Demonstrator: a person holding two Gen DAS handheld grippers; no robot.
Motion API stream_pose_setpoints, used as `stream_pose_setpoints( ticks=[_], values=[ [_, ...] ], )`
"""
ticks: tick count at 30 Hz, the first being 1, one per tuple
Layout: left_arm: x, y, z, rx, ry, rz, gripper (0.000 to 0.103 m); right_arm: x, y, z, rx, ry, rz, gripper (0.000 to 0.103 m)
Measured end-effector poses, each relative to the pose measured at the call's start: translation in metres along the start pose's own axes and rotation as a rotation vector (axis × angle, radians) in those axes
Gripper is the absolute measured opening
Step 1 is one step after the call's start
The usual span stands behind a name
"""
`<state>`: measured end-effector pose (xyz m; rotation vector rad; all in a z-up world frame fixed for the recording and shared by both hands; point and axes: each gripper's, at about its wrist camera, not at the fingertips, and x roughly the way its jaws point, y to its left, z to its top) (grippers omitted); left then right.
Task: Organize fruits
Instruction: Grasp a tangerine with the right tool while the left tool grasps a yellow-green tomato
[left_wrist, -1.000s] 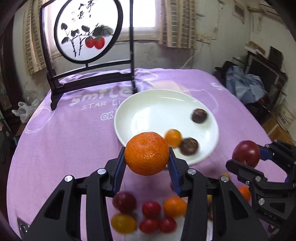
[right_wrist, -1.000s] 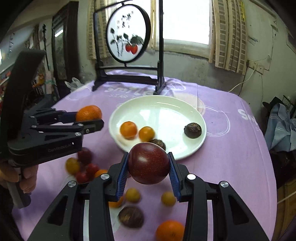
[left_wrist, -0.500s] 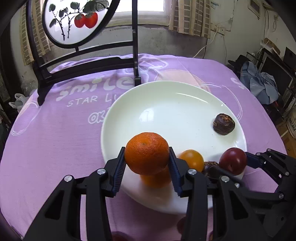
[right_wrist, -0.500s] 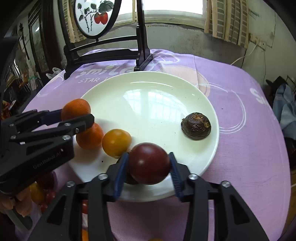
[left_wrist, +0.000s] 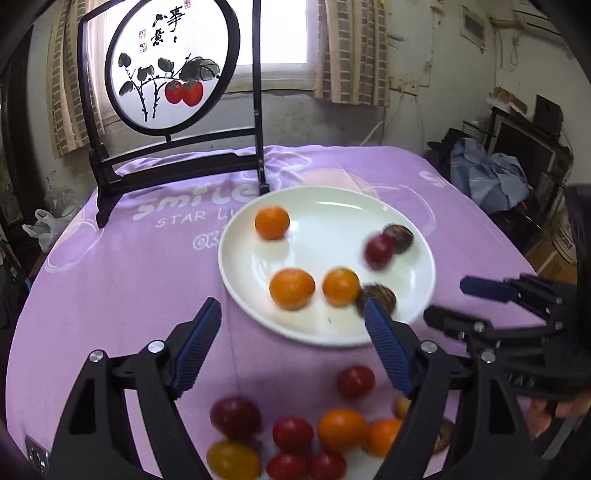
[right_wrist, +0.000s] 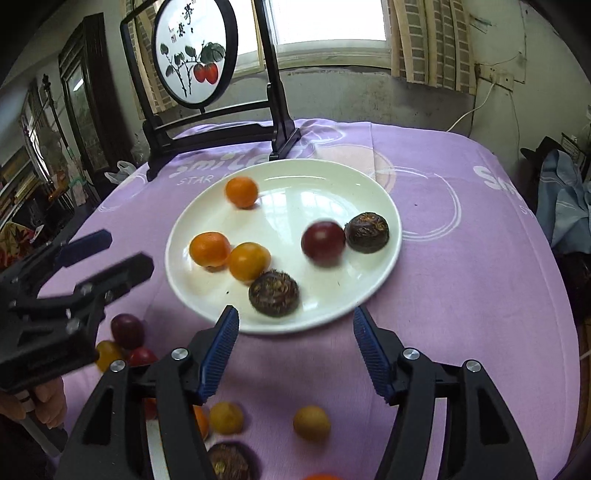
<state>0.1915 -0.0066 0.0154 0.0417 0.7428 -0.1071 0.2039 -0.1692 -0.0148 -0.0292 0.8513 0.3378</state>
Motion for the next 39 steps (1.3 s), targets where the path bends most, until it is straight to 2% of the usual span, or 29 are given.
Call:
stream_pose_setpoints(
  ticks=[5, 9, 11, 15, 22, 23, 24, 26, 29, 31, 35, 39],
  values=[
    [-0.026, 0.001, -0.036, 0.004, 0.005, -0.011, 0.086, -0.035, -0.003, -0.036, -0.002, -0.017, -0.017, 0.069],
    [-0.032, 0.007, -0.060, -0.006, 0.048, -0.025, 0.088, -0.052, -0.002, -0.069, -0.020, -0.004, -0.056, 0.070],
    [-0.034, 0.011, -0.068, -0.010, 0.068, -0.031, 0.088, -0.052, -0.001, -0.084, -0.034, 0.025, -0.087, 0.070],
    [-0.039, 0.017, -0.080, -0.017, 0.055, -0.020, 0.091, -0.044, 0.000, -0.106, -0.037, 0.077, -0.134, 0.070],
    [-0.042, 0.028, -0.093, 0.006, 0.040, -0.012, 0.091, -0.022, -0.005, -0.113, 0.001, 0.111, -0.183, 0.070],
    [-0.042, 0.028, -0.094, 0.015, 0.042, -0.005, 0.091, -0.019, -0.003, -0.112, -0.005, 0.112, -0.182, 0.068],
    [-0.042, 0.030, -0.095, 0.020, 0.043, -0.007, 0.091, -0.016, -0.001, -0.112, -0.015, 0.117, -0.178, 0.056],
    [-0.044, 0.031, -0.096, 0.024, 0.047, -0.013, 0.092, -0.015, 0.002, -0.109, -0.016, 0.112, -0.173, 0.045],
    [-0.045, 0.035, -0.098, 0.018, 0.060, -0.026, 0.092, -0.024, 0.002, -0.102, 0.011, 0.075, -0.187, 0.045],
    [-0.044, 0.038, -0.102, 0.017, 0.075, -0.034, 0.092, -0.039, 0.004, -0.096, 0.032, 0.021, -0.171, 0.045],
    [-0.038, 0.043, -0.110, 0.014, 0.119, -0.028, 0.092, -0.059, 0.023, -0.083, 0.035, -0.065, -0.072, 0.045],
    [-0.030, 0.049, -0.112, -0.001, 0.137, -0.015, 0.092, -0.055, 0.047, -0.082, -0.013, -0.080, 0.034, 0.045]
  ],
)
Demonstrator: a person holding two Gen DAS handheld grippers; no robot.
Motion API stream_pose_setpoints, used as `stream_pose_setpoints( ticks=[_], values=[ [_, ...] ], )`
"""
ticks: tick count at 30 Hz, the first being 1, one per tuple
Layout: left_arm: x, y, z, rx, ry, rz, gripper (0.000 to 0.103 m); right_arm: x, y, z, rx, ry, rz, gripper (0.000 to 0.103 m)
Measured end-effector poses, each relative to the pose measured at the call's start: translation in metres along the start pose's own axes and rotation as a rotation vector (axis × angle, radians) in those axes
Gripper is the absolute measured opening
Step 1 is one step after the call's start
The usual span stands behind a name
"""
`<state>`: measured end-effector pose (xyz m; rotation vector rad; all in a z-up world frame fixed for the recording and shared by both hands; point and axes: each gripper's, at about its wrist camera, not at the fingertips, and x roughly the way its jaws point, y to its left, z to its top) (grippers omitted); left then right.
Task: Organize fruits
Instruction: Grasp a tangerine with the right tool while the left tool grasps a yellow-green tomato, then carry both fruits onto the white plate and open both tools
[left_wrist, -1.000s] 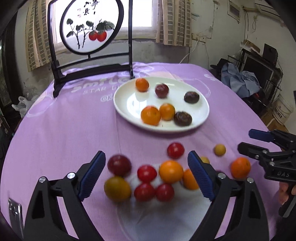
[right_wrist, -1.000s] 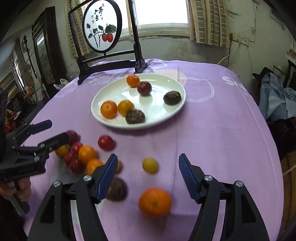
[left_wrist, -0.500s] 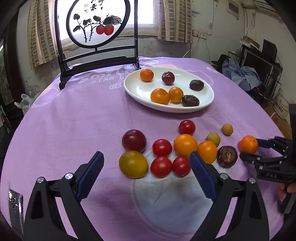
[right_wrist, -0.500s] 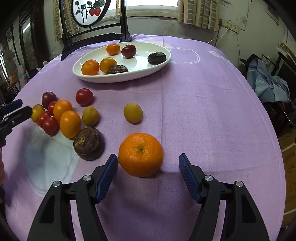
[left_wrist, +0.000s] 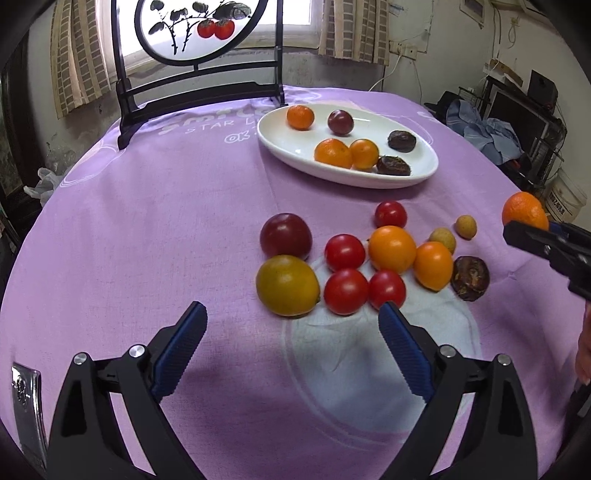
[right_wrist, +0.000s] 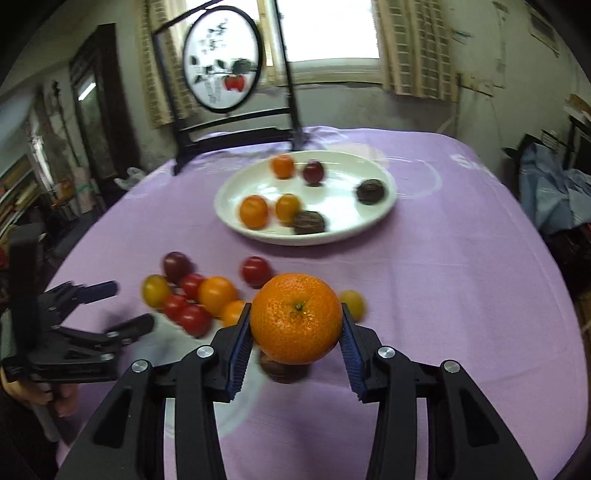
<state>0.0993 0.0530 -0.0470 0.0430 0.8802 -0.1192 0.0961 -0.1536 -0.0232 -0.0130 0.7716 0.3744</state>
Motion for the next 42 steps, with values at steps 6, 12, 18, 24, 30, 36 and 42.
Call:
stream_pose_setpoints(
  ticks=[6, 12, 18, 24, 30, 36, 42],
  values=[
    [0.011, 0.009, -0.002, -0.008, 0.026, 0.023, 0.080, 0.005, 0.002, -0.008, -0.013, 0.020, 0.038, 0.045],
    [0.022, 0.015, -0.002, -0.017, 0.068, 0.026, 0.064, 0.004, -0.001, -0.011, -0.015, 0.019, 0.040, 0.045],
    [0.030, 0.004, 0.000, -0.001, 0.072, 0.038, 0.061, 0.002, 0.004, -0.014, -0.036, 0.010, 0.055, 0.045],
    [0.033, -0.006, 0.004, 0.031, 0.030, 0.024, 0.041, 0.003, 0.005, -0.015, -0.039, 0.012, 0.052, 0.045],
    [0.014, 0.000, 0.007, -0.014, 0.008, -0.013, 0.041, 0.006, 0.000, -0.014, -0.009, 0.015, 0.052, 0.045],
    [-0.016, -0.007, 0.027, -0.019, -0.049, -0.102, 0.041, -0.004, 0.004, 0.002, -0.035, -0.009, 0.037, 0.045],
    [-0.015, -0.025, 0.079, 0.018, -0.100, -0.089, 0.041, 0.006, 0.005, 0.045, -0.130, -0.057, -0.024, 0.045]
  ],
)
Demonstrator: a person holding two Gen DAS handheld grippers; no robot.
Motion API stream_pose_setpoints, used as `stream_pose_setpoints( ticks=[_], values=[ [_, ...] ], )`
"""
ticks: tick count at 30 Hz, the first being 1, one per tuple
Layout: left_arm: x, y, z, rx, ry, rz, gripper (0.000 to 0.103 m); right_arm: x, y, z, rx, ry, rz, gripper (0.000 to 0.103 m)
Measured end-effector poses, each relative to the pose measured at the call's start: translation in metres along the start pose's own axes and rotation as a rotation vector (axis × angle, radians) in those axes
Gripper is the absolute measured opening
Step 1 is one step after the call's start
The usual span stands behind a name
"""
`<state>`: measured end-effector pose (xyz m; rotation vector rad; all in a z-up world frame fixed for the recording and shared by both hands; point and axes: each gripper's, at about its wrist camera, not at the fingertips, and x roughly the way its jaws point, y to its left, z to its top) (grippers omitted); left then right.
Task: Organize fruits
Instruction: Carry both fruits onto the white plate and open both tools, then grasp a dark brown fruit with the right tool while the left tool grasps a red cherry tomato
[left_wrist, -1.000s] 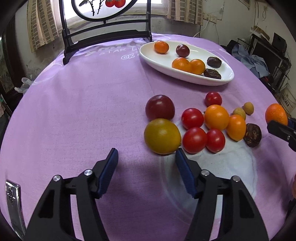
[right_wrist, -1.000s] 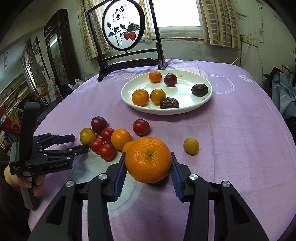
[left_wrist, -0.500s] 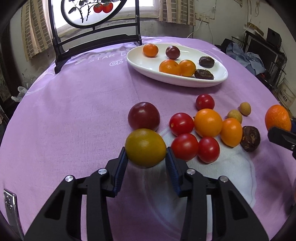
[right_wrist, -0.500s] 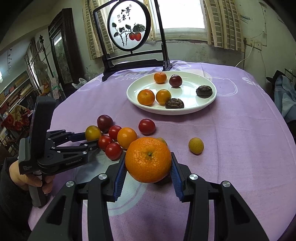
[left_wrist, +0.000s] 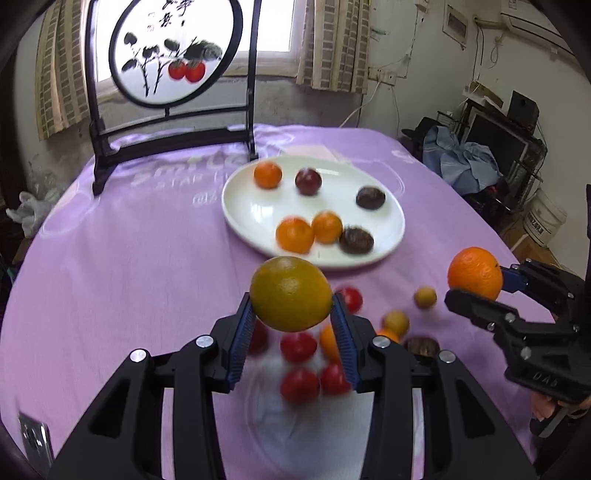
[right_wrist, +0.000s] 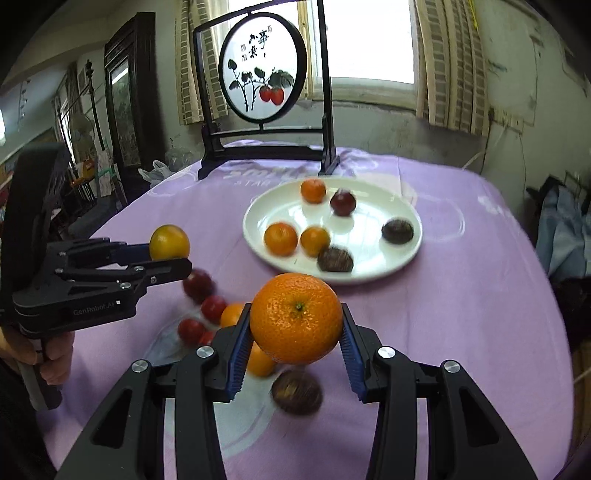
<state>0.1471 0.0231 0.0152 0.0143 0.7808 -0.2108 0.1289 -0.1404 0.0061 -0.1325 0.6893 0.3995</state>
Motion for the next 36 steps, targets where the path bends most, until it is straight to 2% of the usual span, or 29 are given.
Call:
stream_pose_setpoints(
  ticks=[7, 16, 17, 18, 19, 20, 22, 24, 27, 29, 36],
  values=[
    [0.062, 0.004, 0.062, -0.071, 0.013, 0.058, 0.041, 0.066, -0.030, 0.034, 0.069, 0.071, -0.037, 0.045],
    [0.133, 0.021, 0.080, -0.151, 0.099, 0.102, 0.042, 0.121, -0.062, 0.042, 0.185, 0.166, -0.026, 0.046],
    [0.136, 0.022, 0.079, -0.167, 0.102, 0.097, 0.049, 0.123, -0.062, 0.042, 0.190, 0.173, -0.015, 0.046],
    [0.136, 0.023, 0.079, -0.180, 0.092, 0.092, 0.056, 0.124, -0.062, 0.042, 0.194, 0.170, -0.007, 0.050],
    [0.134, 0.023, 0.078, -0.189, 0.066, 0.099, 0.071, 0.122, -0.062, 0.041, 0.192, 0.165, -0.013, 0.053],
    [0.130, 0.023, 0.078, -0.188, 0.037, 0.112, 0.076, 0.121, -0.061, 0.040, 0.186, 0.161, -0.027, 0.055],
    [0.121, 0.019, 0.077, -0.170, 0.005, 0.128, 0.080, 0.116, -0.060, 0.039, 0.182, 0.157, -0.026, 0.055],
    [0.111, 0.018, 0.074, -0.164, 0.010, 0.114, 0.081, 0.109, -0.061, 0.038, 0.191, 0.150, -0.019, 0.055],
    [0.093, 0.018, 0.065, -0.180, 0.005, 0.107, 0.090, 0.094, -0.062, 0.037, 0.204, 0.123, -0.009, 0.057],
    [0.078, 0.017, 0.055, -0.188, -0.004, 0.097, 0.091, 0.082, -0.062, 0.035, 0.206, 0.102, -0.014, 0.061],
    [0.038, 0.010, 0.012, -0.207, 0.025, 0.055, 0.094, 0.043, -0.058, 0.015, 0.178, 0.082, -0.043, 0.063]
  ],
)
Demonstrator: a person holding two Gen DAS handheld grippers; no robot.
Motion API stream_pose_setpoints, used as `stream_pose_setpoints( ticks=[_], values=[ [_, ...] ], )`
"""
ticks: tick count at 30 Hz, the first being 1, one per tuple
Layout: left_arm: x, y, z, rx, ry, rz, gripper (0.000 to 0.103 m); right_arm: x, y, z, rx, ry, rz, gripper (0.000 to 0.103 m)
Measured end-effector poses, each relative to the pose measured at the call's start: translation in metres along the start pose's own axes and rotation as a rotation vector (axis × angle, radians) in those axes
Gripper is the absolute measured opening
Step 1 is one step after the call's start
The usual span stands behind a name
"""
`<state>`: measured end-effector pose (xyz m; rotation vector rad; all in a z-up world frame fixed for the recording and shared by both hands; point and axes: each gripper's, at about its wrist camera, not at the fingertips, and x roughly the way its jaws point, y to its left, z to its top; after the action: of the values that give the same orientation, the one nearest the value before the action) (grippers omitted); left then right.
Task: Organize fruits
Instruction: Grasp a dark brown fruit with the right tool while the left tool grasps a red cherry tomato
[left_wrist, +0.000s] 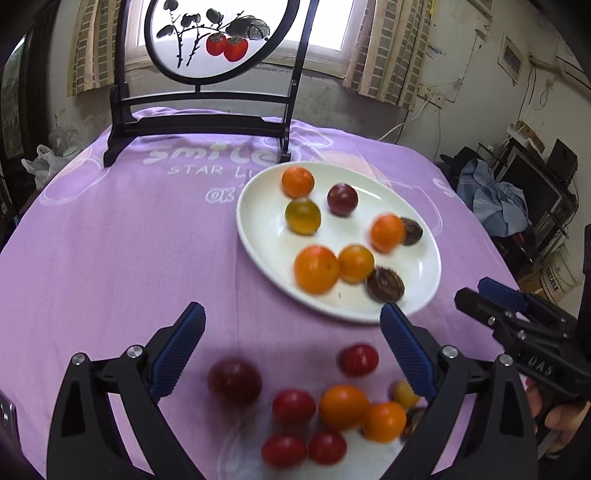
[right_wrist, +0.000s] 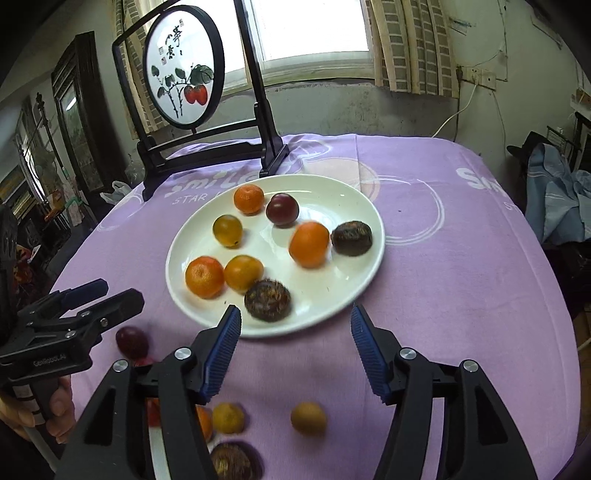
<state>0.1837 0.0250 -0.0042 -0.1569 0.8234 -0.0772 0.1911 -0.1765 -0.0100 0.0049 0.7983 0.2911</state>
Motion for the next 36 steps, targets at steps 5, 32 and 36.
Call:
stream_pose_setpoints(
  ticks=[5, 32, 36],
  values=[
    [-0.024, 0.004, -0.031, 0.034, -0.001, 0.017, 0.096, -0.021, 0.002, -0.025, -0.030, 0.007, -0.033, 0.064],
    [-0.011, 0.011, -0.083, 0.138, 0.125, -0.058, 0.096, 0.001, 0.045, -0.096, -0.163, 0.115, 0.038, 0.042],
    [-0.012, 0.009, -0.095, 0.230, 0.188, -0.051, 0.096, -0.001, 0.038, -0.092, -0.144, 0.118, 0.051, 0.042]
  ],
)
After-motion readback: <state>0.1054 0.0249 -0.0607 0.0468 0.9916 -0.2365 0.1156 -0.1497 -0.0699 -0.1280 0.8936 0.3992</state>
